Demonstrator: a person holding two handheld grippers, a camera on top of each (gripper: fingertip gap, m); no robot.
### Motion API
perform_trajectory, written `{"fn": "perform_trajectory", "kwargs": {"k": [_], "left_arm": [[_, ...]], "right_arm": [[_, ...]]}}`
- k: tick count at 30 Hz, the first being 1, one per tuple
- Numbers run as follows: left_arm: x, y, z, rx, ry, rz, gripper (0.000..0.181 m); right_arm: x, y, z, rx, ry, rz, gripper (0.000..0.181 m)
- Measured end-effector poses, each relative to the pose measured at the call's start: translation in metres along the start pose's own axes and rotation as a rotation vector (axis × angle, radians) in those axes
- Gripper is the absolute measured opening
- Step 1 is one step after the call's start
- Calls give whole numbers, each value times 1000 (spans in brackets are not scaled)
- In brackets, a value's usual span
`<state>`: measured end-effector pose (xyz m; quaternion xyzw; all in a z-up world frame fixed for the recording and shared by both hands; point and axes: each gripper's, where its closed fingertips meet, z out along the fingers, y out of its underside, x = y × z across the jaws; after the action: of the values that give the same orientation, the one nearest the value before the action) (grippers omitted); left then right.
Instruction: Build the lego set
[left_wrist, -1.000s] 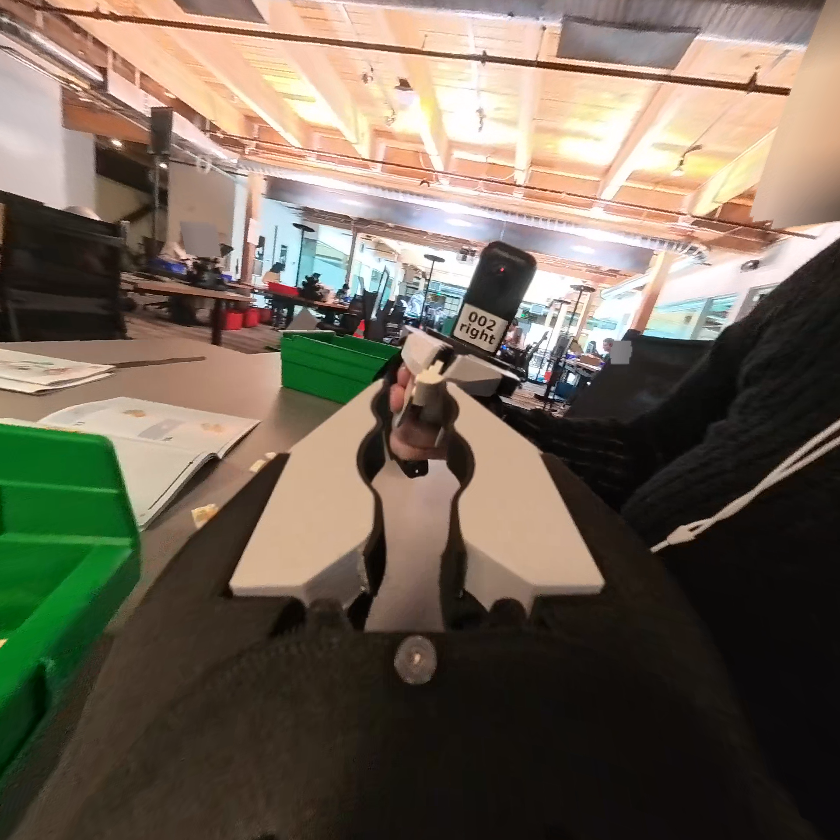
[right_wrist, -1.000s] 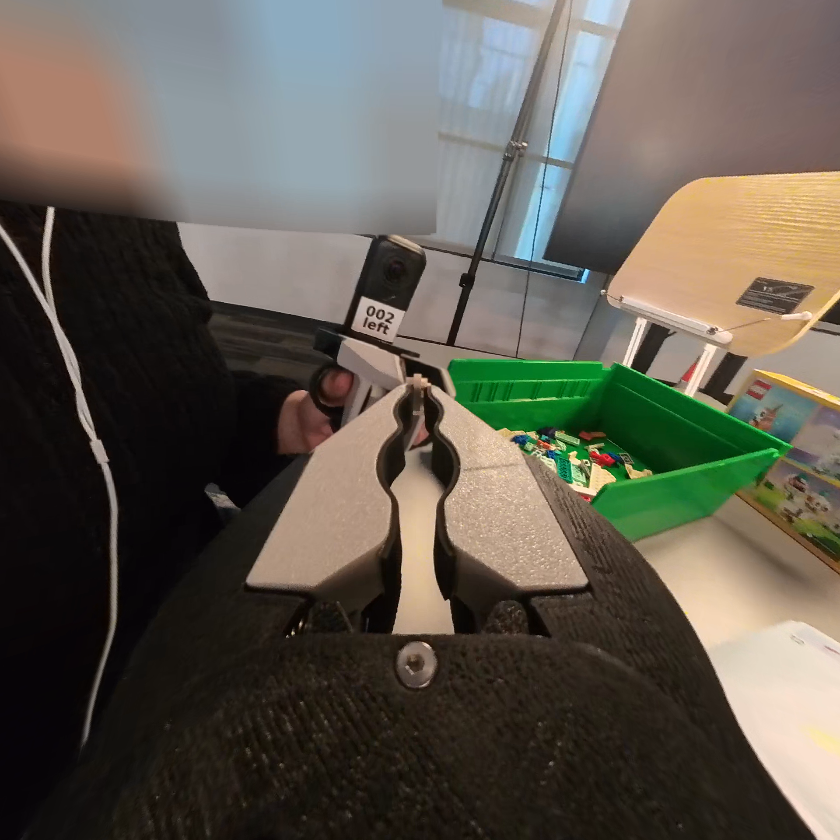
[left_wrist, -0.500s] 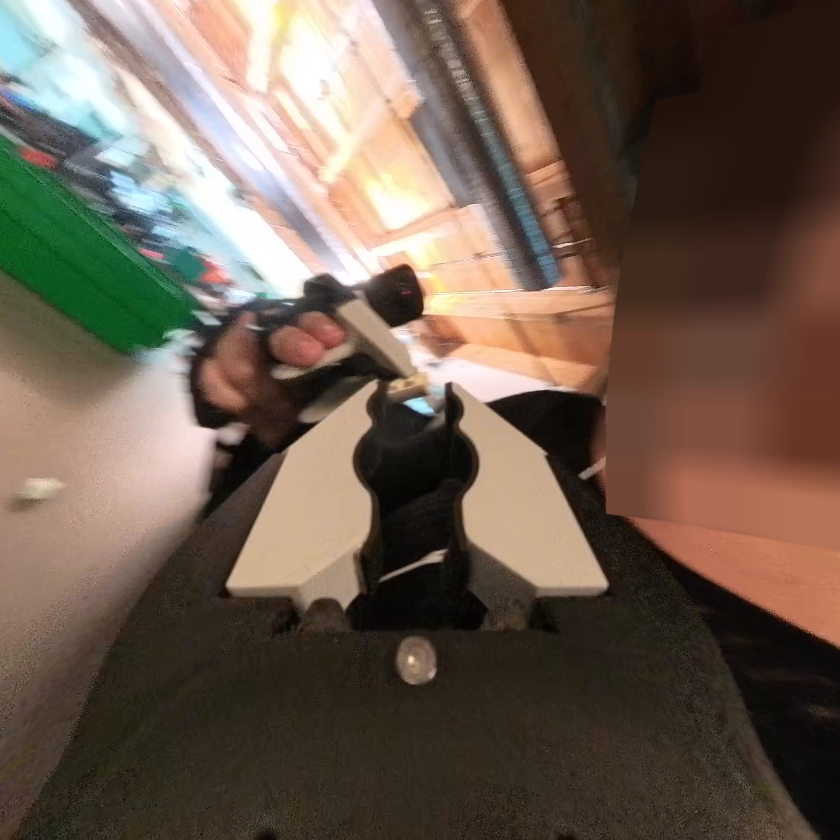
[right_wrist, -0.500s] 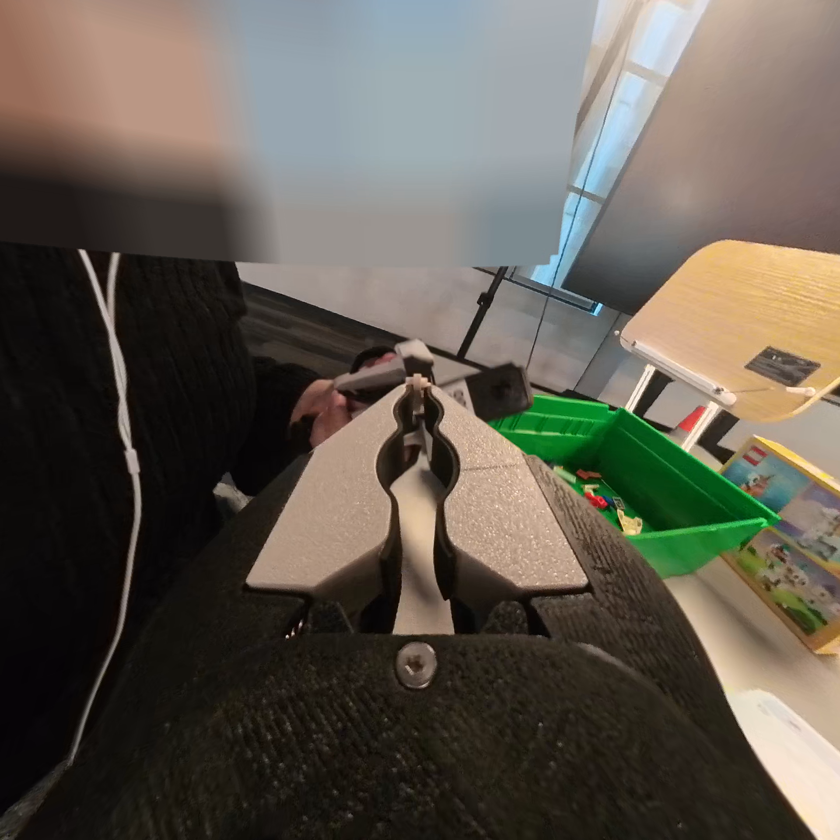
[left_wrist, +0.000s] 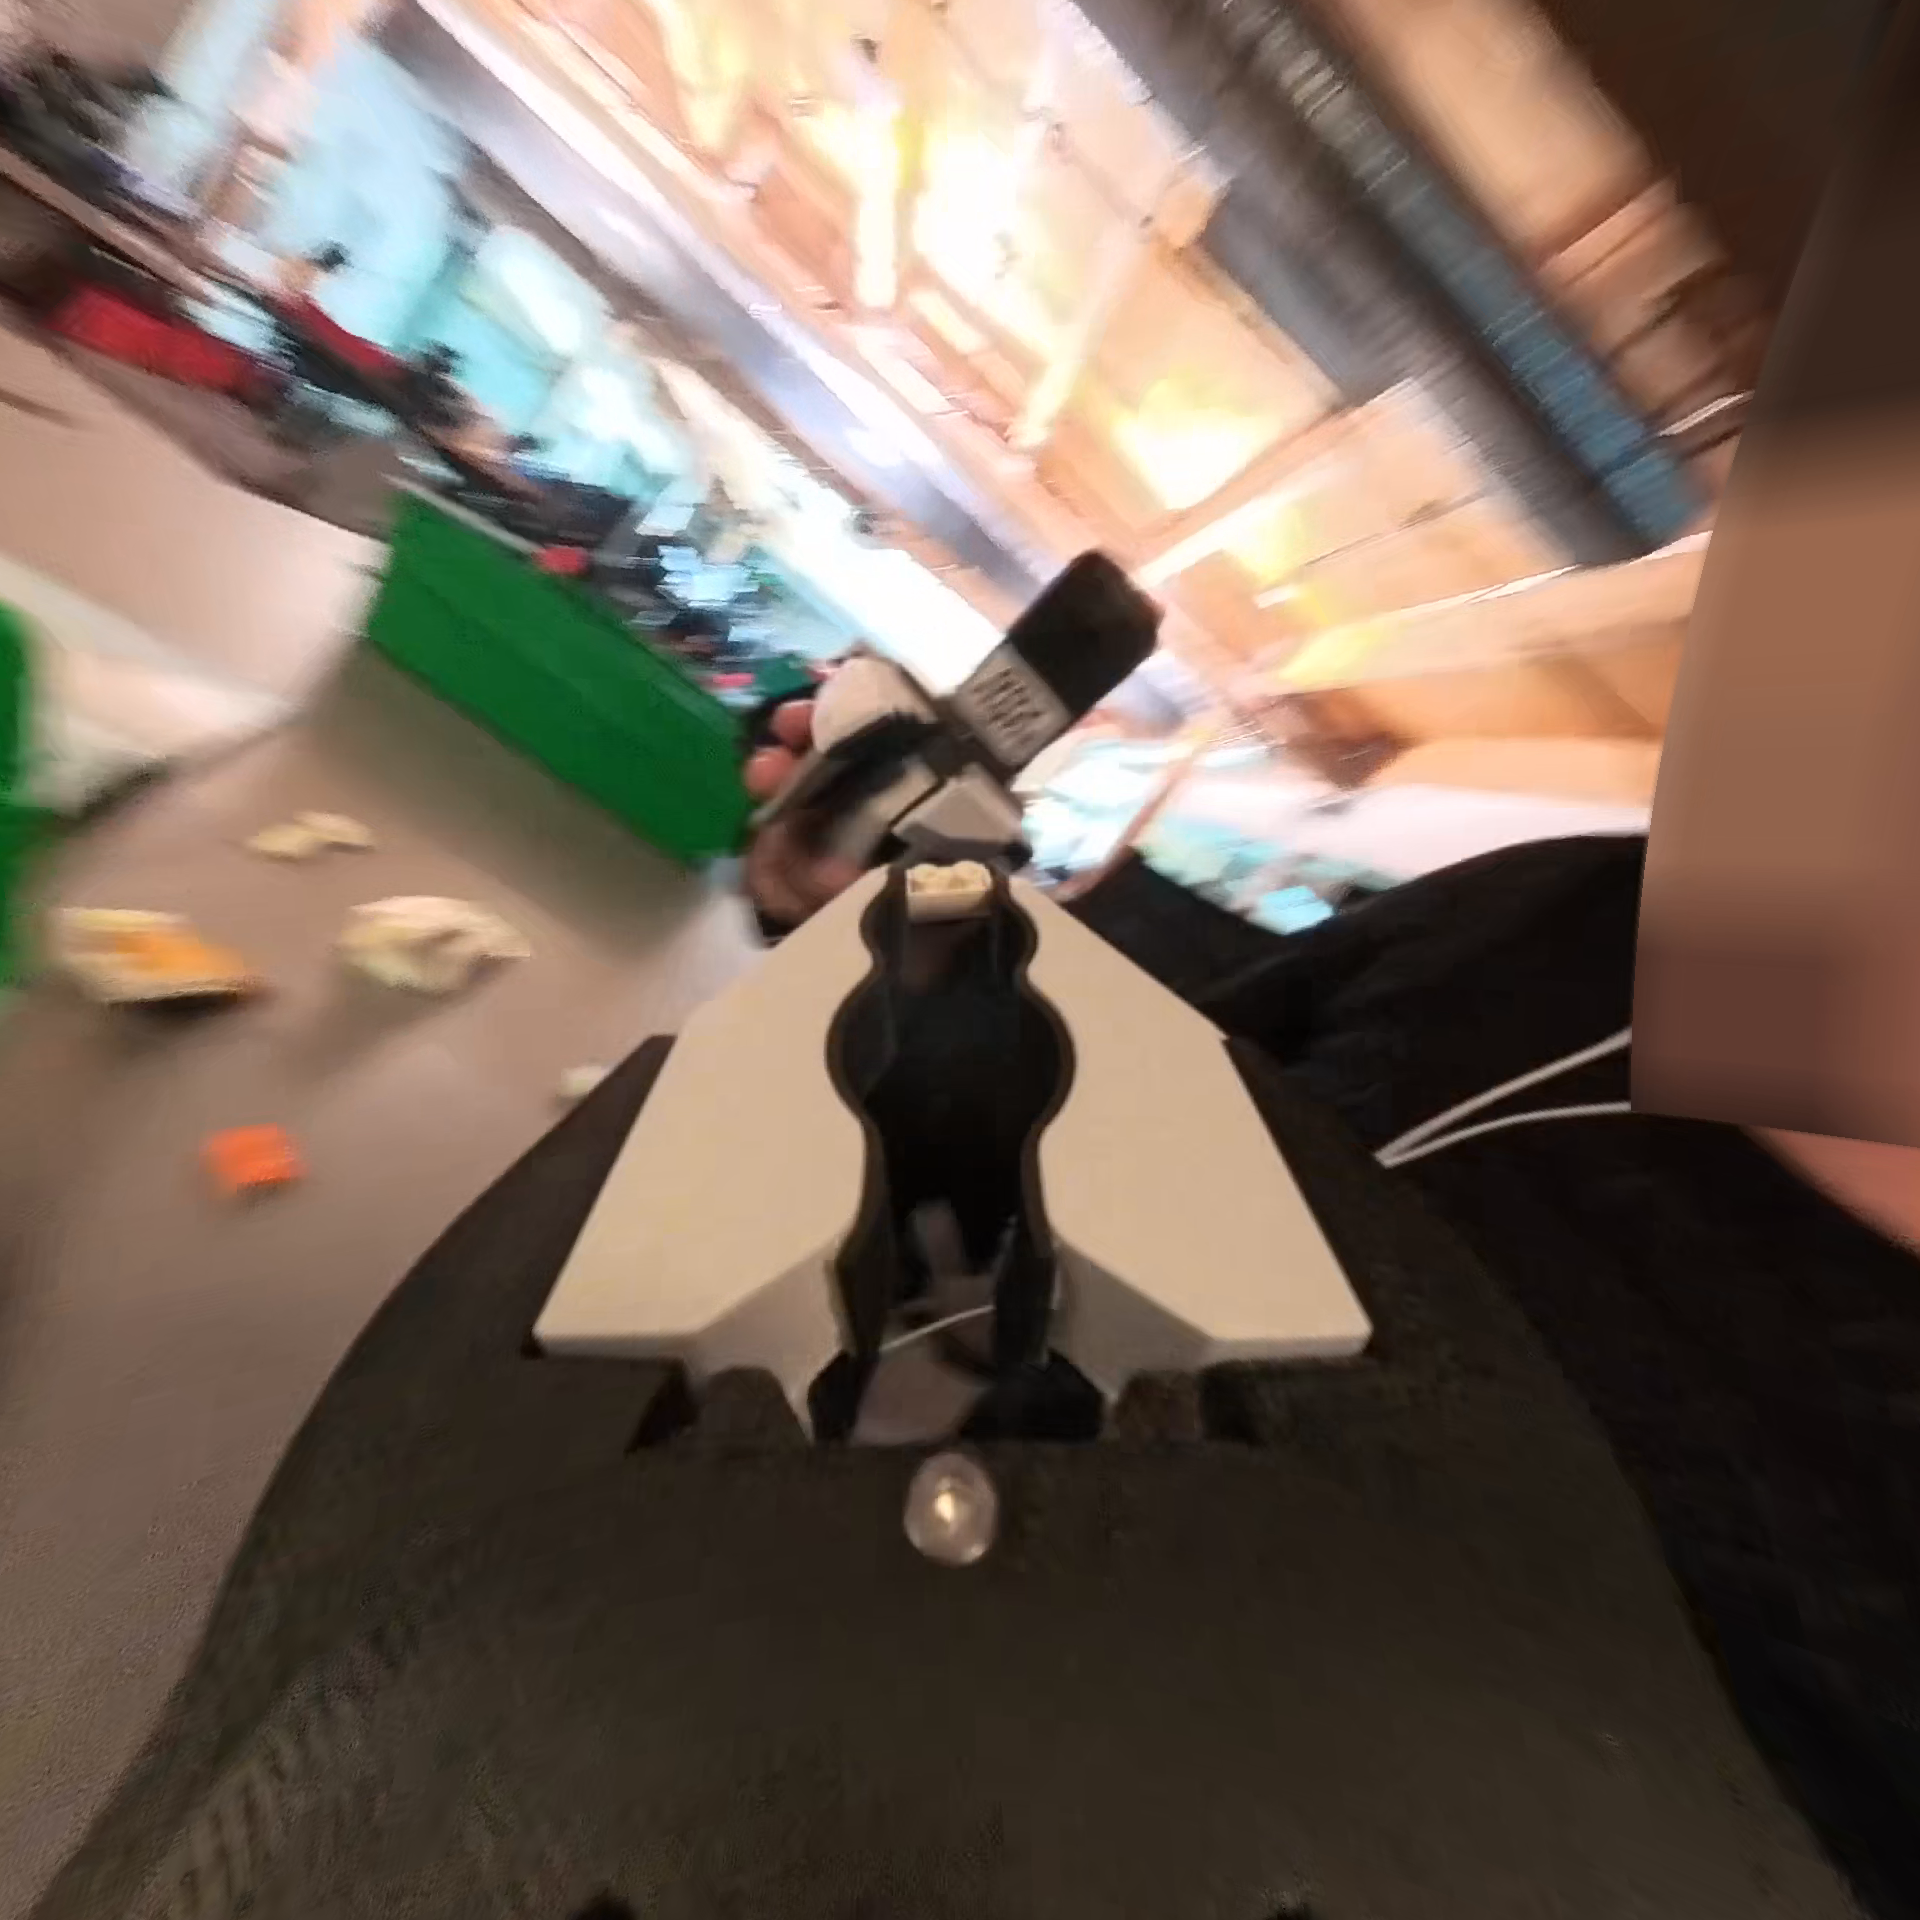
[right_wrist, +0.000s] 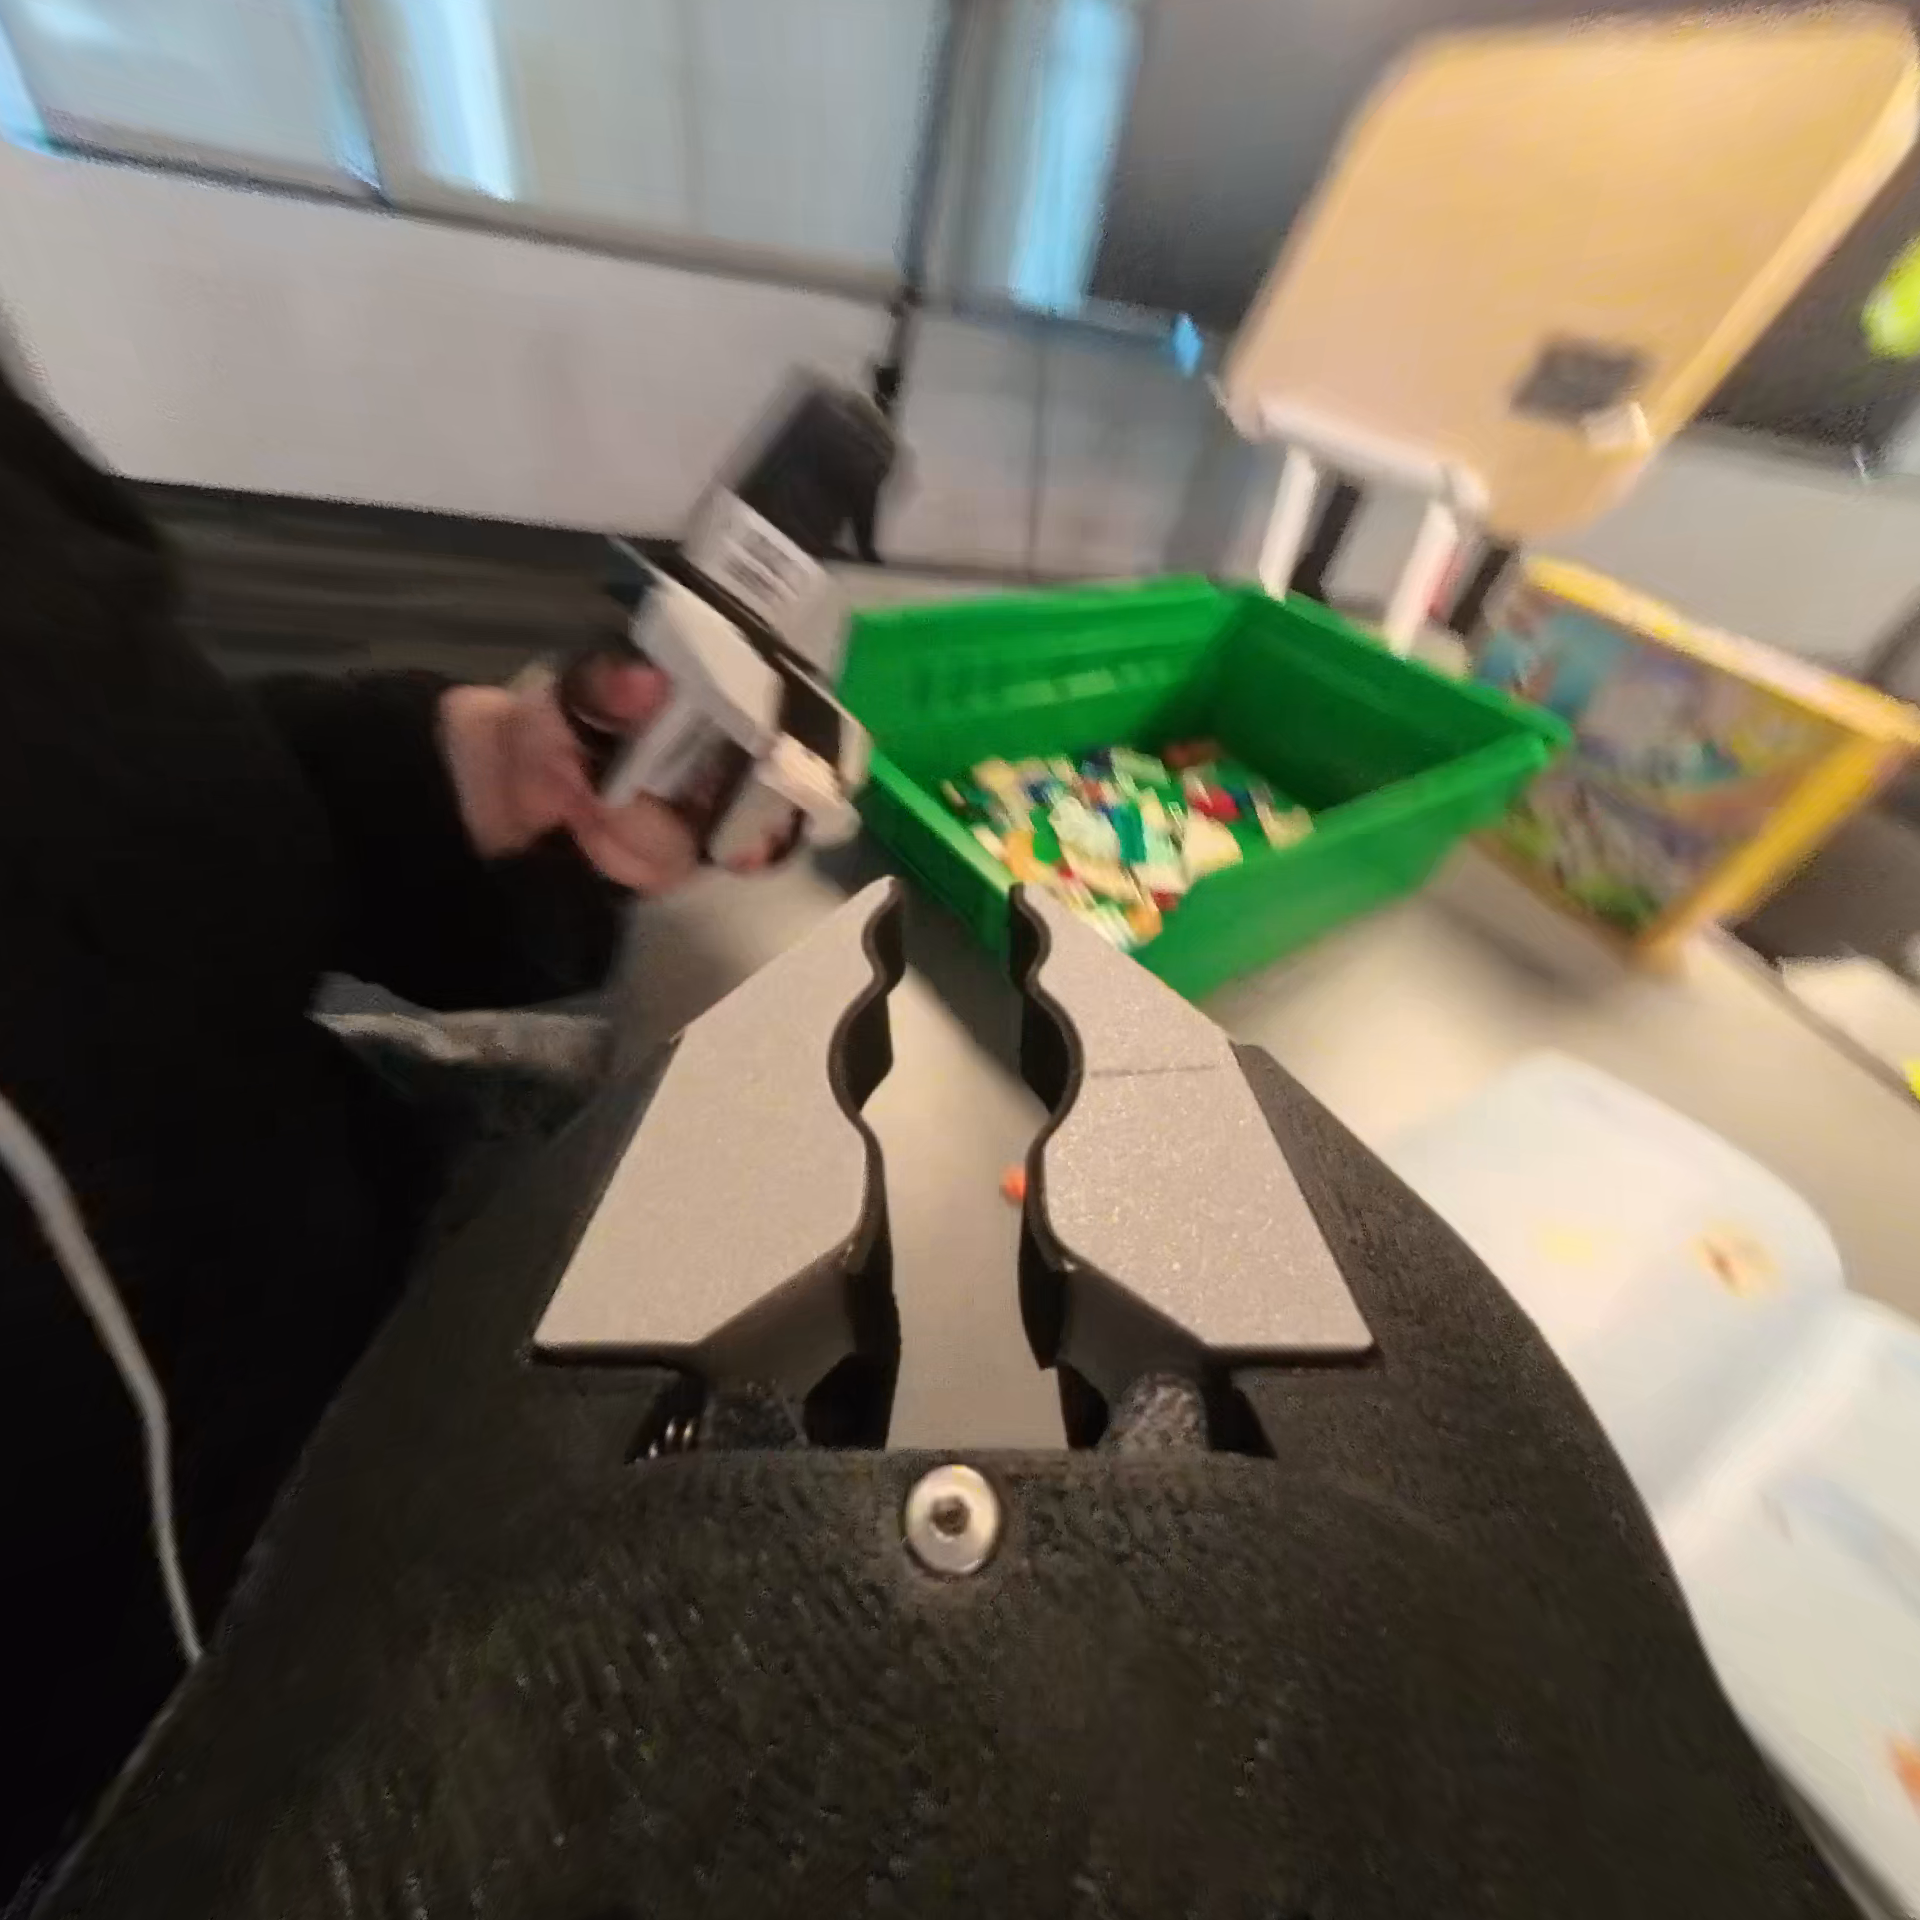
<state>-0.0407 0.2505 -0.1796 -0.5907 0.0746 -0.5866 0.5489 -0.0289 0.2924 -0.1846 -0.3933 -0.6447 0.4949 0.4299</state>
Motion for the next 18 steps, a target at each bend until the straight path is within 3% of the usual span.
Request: {"fn": "perform_trajectory", "kwargs": {"k": [2,4,13,18], "left_arm": [[-20,1,-14,-43,-199,198,15],[-27,0,-24,-53,-278,319,16],[-31,-2,-38,32,-206,441,15],[-37,-7,-36,51,-192,433,15]], "right_arm": [[16,30,1,-149,71,73,20],[20,52,6,-267,91,104,20],[16,109,23,-578,94,124,28],[15,127,24,-641,93,144,30]]}}
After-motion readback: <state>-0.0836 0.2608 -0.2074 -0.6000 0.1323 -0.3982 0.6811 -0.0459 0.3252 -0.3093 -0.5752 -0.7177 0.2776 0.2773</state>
